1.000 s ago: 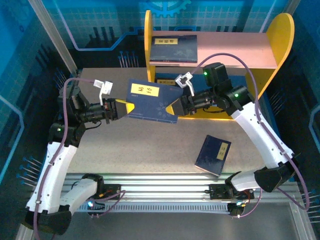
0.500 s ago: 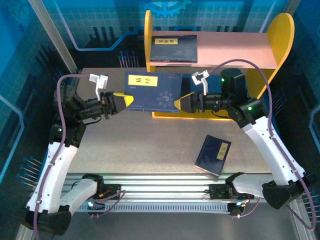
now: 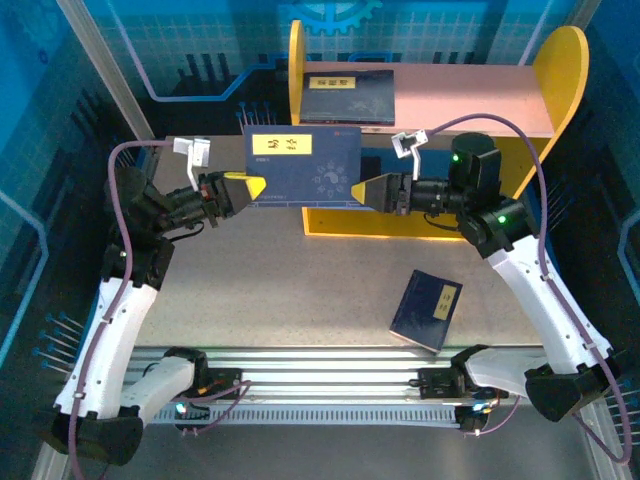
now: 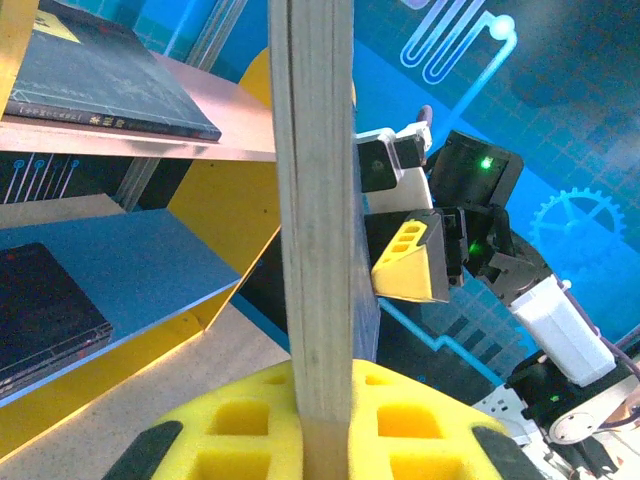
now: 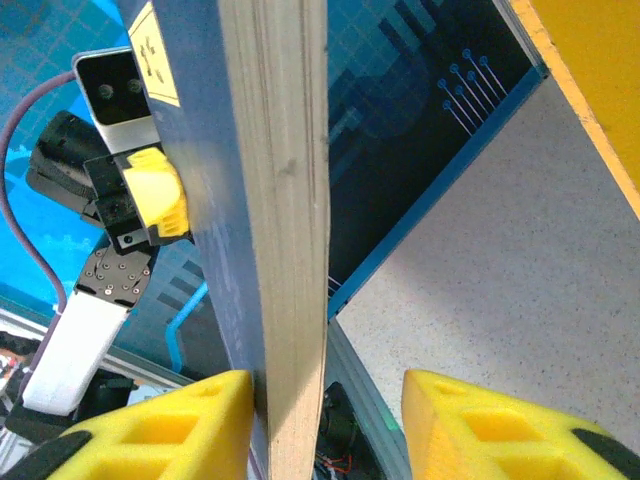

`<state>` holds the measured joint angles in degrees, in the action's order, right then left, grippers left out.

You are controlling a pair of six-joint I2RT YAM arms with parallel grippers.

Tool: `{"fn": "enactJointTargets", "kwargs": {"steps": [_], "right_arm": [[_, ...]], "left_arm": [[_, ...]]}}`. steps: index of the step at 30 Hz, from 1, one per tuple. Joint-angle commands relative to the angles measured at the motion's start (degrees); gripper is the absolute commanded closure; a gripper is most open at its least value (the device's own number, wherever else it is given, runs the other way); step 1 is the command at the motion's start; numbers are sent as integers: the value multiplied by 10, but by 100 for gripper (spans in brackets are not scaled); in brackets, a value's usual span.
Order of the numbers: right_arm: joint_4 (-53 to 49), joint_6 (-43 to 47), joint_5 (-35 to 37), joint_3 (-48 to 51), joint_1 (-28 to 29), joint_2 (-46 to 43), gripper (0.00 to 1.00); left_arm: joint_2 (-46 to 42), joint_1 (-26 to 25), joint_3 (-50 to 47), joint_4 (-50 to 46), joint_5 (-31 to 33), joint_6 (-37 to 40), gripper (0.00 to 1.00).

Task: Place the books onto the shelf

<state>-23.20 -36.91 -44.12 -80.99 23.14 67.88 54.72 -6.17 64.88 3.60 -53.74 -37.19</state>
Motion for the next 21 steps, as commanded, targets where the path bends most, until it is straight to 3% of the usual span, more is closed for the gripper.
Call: {"fn": "enactJointTargets", "kwargs": {"steps": [1,11,16,21], "right_arm": [[35,-20,-18,-3,-3,1,62],[42,-24,-31,-14,8,10,67],[39,-20,-36,-26,10,14,84],[24,-5,-35,-45,9,13,90]], "left_arm": [[-1,-2,20,50,9,-13,100],[12,-11,8,84,16,-28,100],[20,-14,11,82,18,-25,100],[28,-15,11,79,20,-22,98]]}}
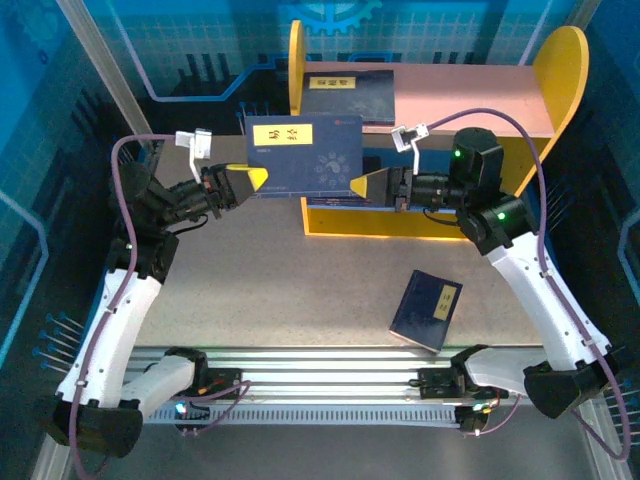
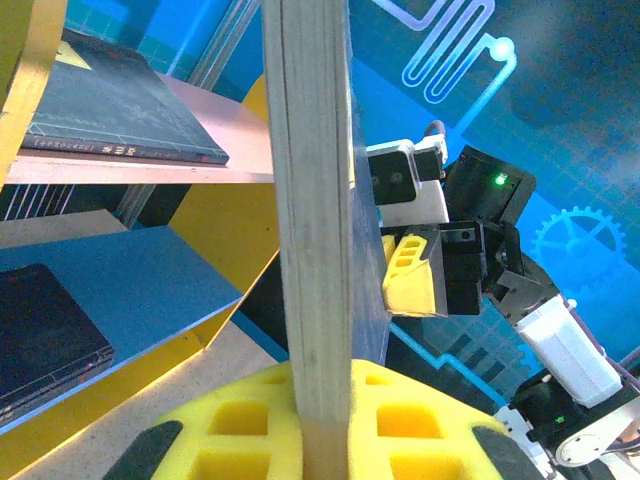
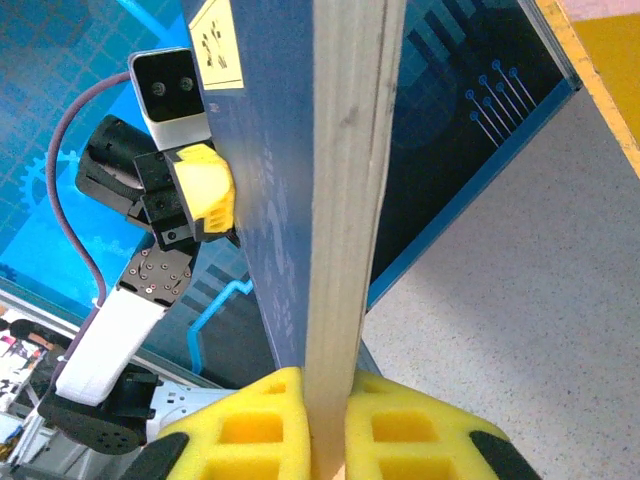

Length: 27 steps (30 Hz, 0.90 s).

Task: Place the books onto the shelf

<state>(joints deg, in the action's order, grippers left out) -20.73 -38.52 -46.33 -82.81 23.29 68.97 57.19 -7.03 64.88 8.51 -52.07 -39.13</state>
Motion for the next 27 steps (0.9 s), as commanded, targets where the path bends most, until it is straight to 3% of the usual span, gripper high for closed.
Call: {"fn": "enactJointTargets", "kwargs": {"steps": [1,5,7,17,27], "right_arm": [[-5,15,-12,-33,7,2,90],[-13,17,-20,-54,-10,2,91],[-4,8,-35,-60,-29,1,92],[-4,-18,-104,-125,-154,28,93],[-55,22,-148,-252,-242,144,93]], "left_arm": [[5,-7,11,28,6,-2,90],[10,-7,16,13,15,2,56],[8,-7,19,-1,20,9,48],[-11,-7,24,-63,38,46,46],[-41,-6,19,-117,53,75,46]]}}
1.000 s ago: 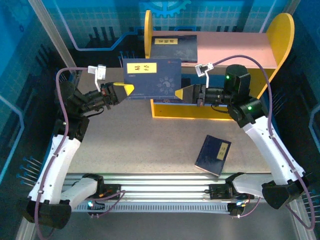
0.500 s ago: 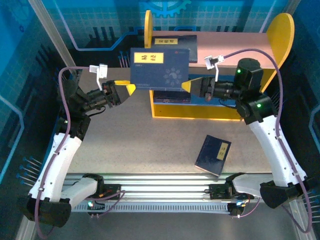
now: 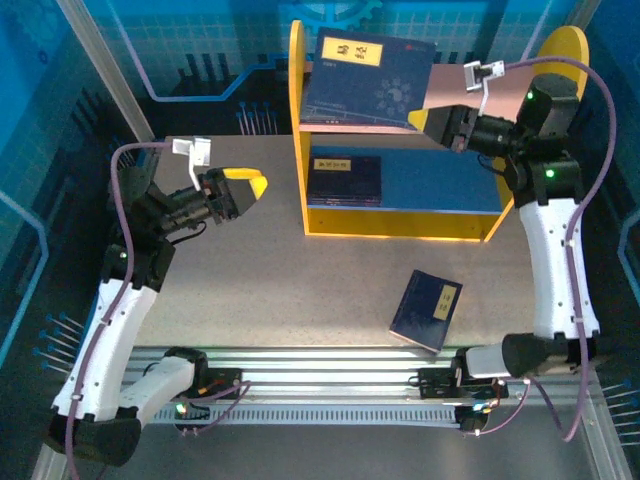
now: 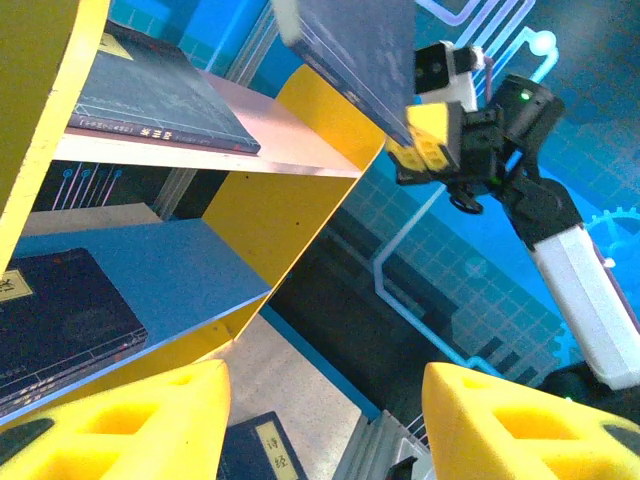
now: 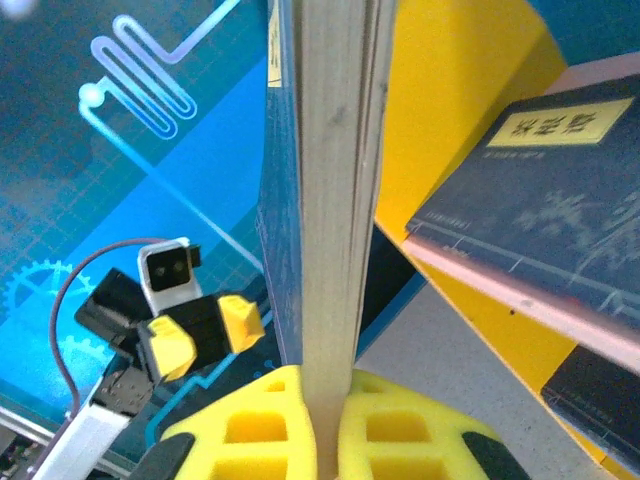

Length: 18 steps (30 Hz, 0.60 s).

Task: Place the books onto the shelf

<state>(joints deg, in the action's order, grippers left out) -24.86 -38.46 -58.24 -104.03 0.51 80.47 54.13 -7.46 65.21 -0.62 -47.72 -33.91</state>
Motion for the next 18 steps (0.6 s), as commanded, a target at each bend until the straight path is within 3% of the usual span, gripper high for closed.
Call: {"fn": "enactJointTargets", "kwargs": {"steps": [1,10,18], "right_arm": [[-23,28,-31,-56,-16,45,93],[-131,93,-61,-216,-16,174,93],[-208,139,-60,-290,3,229,92]], "left_arm": [[-13,-2,16,-31,11,24,46],[-39,-2,10,-78,23,46,46],[-46,-2,4,-87,29,49,46]]}}
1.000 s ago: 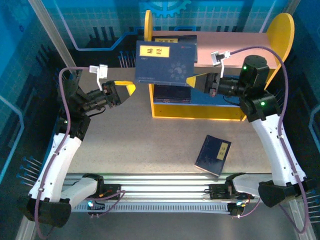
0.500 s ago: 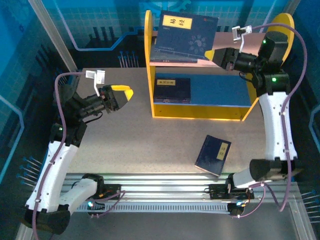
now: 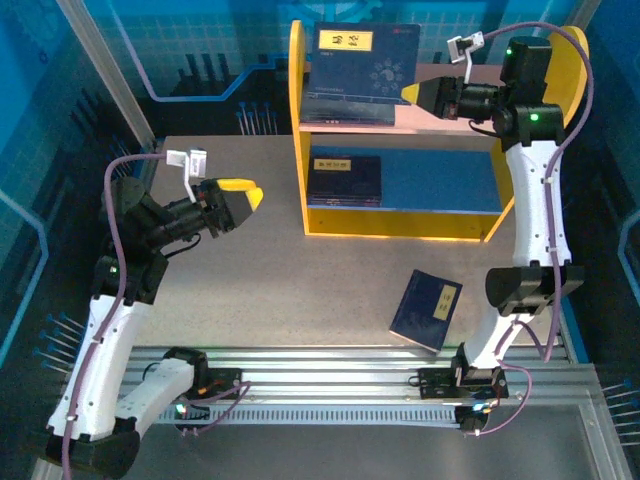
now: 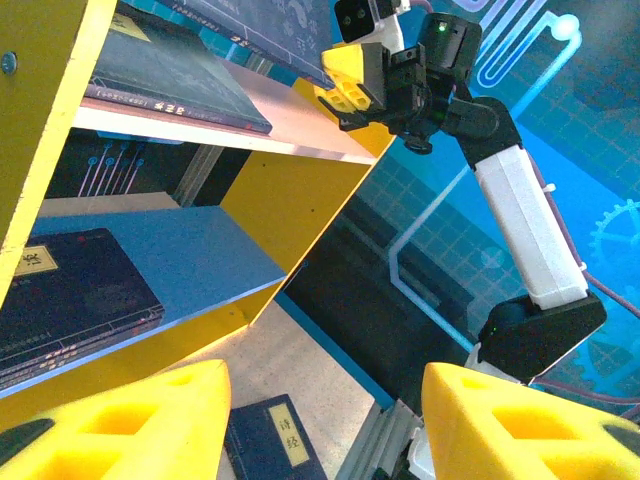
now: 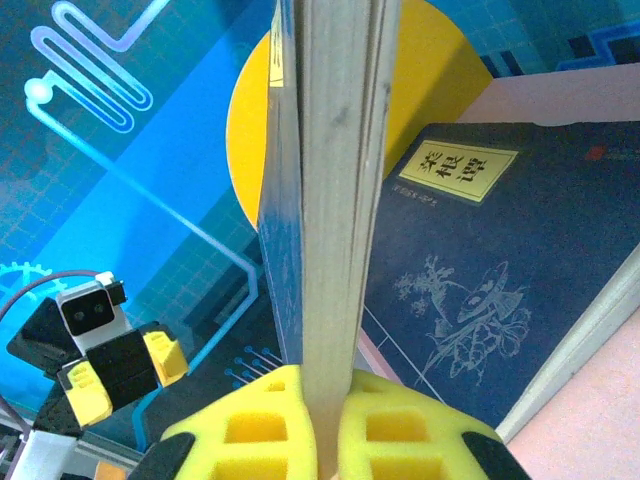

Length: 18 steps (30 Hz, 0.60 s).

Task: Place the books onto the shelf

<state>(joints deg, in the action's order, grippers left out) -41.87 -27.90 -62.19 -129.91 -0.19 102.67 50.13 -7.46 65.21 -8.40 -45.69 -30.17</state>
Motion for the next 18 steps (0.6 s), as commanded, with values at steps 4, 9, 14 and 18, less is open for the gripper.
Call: {"fn": "enactJointTargets", "kwargs": {"steps": [4,9,14,18], "right_arm": [[-57,47,-11,-39,19,20,92],[-79,62,-1,-55,33,34,92],[-96,75,10,-64,39,43,92],[-102,80,12,-67,40,46,92]], "left_arm": [[-6,-2,2,-6,7,9,46],[-10,-2,1,-11,7,12,46],[-13,-2,0,-17,11,17,46],[-14,-2,0,-20,13,20,46]]}}
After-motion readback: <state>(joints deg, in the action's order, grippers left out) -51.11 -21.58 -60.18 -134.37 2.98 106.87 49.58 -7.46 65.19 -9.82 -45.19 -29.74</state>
